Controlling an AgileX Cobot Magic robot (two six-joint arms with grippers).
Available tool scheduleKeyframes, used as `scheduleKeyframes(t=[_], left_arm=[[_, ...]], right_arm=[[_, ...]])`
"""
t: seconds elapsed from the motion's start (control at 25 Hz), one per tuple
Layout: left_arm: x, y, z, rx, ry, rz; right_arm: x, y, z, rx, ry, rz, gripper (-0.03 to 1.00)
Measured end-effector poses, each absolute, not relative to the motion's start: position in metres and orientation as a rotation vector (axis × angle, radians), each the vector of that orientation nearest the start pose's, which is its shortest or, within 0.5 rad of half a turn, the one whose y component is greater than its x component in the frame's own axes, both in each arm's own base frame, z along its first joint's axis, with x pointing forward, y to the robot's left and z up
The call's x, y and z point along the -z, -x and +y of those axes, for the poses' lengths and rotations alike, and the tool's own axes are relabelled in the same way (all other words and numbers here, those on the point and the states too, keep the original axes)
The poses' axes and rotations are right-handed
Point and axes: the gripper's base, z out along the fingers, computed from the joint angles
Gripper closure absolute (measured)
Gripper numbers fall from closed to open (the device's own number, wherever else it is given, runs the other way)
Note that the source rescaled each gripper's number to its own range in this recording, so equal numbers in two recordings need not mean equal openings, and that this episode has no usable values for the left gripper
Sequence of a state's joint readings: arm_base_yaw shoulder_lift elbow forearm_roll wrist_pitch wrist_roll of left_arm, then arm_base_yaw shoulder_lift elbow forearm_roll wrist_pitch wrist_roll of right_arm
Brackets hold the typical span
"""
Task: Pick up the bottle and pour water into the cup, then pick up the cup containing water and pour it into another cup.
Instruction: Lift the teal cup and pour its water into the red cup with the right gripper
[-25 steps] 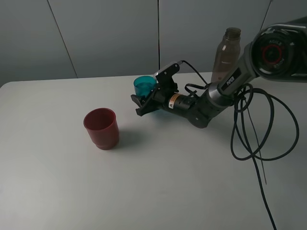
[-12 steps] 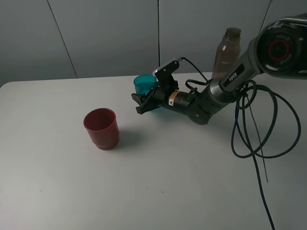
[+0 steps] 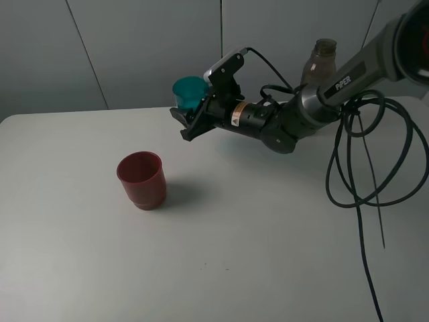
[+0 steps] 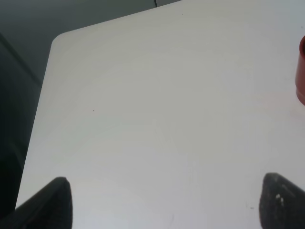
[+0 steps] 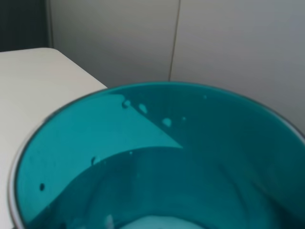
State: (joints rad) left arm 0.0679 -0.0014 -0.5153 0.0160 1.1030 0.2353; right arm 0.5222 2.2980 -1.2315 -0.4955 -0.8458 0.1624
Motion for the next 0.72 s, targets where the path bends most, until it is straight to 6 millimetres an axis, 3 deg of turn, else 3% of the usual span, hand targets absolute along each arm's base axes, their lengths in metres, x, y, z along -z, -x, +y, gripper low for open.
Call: scheduleKeyframes(t=[0.36, 0.72], left_arm=[[-0.278, 0.009, 0.001, -0.205, -0.172, 2.069], [-0.278, 0.009, 0.001, -0.205, -0.172, 2.069]], right_arm=[[-0.101, -0.361, 0.283, -0.563, 0.975, 1.573, 0.94], [-0.1, -0.351, 0.294, -0.501, 1.101, 1.491, 0.94]])
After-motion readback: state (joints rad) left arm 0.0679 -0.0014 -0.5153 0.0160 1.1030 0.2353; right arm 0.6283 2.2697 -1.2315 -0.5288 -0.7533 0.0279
